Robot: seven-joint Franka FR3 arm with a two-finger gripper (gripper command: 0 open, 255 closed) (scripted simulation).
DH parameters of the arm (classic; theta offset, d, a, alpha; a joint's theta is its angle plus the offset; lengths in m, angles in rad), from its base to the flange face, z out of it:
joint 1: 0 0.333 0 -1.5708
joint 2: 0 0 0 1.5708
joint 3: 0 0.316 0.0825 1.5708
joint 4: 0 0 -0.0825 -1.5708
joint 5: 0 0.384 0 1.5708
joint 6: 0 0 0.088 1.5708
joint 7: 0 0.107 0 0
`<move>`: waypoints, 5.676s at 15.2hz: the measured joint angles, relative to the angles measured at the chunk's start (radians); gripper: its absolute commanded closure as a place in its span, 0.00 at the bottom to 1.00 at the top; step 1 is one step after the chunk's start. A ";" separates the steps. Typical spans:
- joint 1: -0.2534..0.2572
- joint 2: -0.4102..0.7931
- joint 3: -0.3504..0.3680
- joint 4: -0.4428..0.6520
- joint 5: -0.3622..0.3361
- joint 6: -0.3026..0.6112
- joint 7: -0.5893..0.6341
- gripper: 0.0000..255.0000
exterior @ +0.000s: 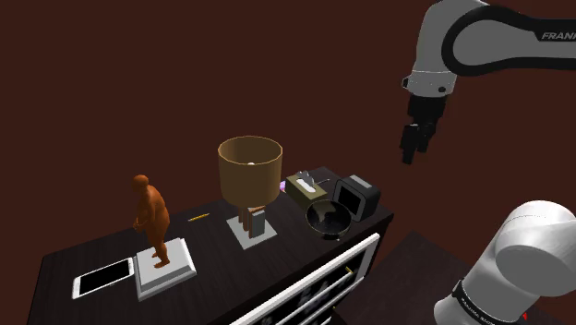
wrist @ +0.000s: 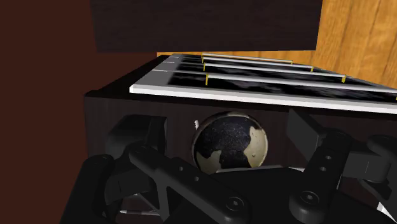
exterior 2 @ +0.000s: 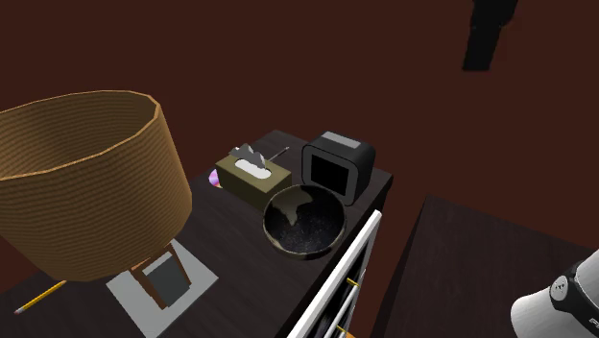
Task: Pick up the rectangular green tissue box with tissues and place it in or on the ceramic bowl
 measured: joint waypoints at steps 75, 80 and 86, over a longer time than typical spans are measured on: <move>0.019 1.523 0.089 1.179 -0.367 -0.029 0.553 1.00; 0.023 1.508 0.089 1.217 -0.366 -0.080 0.536 1.00; 0.029 1.492 0.088 1.272 -0.366 -0.146 0.514 1.00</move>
